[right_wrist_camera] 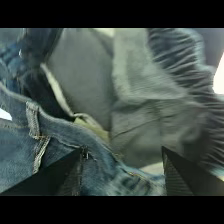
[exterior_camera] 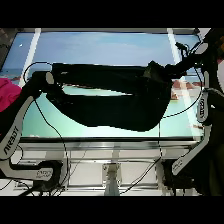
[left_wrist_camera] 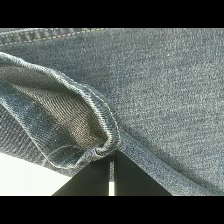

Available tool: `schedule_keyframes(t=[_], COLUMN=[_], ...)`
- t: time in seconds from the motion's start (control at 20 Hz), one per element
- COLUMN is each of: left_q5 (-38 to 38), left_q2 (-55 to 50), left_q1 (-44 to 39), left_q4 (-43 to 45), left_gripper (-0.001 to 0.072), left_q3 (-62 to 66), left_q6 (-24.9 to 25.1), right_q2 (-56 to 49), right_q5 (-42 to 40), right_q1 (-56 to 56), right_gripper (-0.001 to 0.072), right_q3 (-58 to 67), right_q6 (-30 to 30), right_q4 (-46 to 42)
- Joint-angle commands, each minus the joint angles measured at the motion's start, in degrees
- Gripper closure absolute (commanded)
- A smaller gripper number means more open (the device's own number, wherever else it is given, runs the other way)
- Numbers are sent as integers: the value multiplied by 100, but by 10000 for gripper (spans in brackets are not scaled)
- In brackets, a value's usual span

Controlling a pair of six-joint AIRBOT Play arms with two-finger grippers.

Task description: Fold the clothes and pants, and hang the long-sleeved shirts on hangers.

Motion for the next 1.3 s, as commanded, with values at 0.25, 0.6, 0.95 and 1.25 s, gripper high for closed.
schedule_keyframes(t=[0.25,0.6,0.95,1.25], left_q5=[-61,-59,-52,-50], left_q2=[4,4,4,4], left_q1=[-2,-2,4,4], left_q4=[-199,-195,-107,-105], left_gripper=[695,695,695,696], left_q3=[-2,-2,-2,-2], left_q6=[42,44,39,-26], right_q2=[-216,-55,905,1016], right_q5=[415,1064,1974,1976], right_q1=[402,302,-1012,-2116], right_gripper=[206,673,672,671], right_q3=[-404,-387,-391,-391], right_q6=[-476,-205,997,1974], right_q4=[337,35,-623,-981])
